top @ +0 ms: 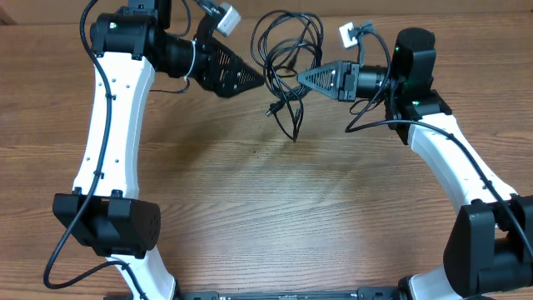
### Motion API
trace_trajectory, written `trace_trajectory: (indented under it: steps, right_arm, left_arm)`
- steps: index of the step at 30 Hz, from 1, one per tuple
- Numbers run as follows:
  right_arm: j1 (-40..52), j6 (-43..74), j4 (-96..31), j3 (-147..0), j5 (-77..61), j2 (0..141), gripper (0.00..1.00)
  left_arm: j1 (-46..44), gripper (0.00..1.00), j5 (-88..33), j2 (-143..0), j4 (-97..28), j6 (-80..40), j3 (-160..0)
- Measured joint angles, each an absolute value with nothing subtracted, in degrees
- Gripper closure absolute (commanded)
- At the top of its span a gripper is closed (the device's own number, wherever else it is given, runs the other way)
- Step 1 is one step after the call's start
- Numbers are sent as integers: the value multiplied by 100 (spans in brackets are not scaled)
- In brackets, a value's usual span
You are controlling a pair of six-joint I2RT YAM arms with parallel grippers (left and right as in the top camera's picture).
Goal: Untangle cables
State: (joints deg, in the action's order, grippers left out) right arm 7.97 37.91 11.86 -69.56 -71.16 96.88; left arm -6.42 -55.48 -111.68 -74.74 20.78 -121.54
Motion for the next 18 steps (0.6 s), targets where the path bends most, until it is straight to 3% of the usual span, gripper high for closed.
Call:
trace_trajectory:
  steps: [8, 18]
  right_arm:
    - [797, 5015, 1979, -6956, -7155, 9688, 96]
    - [797, 5428, 2001, -6956, -7091, 9688, 96]
  left_arm:
    - [-867, 0, -5448, -11168, -6726, -10, -12154]
    - [-1208, 0, -4965, -11168, -6521, -2112, -12154]
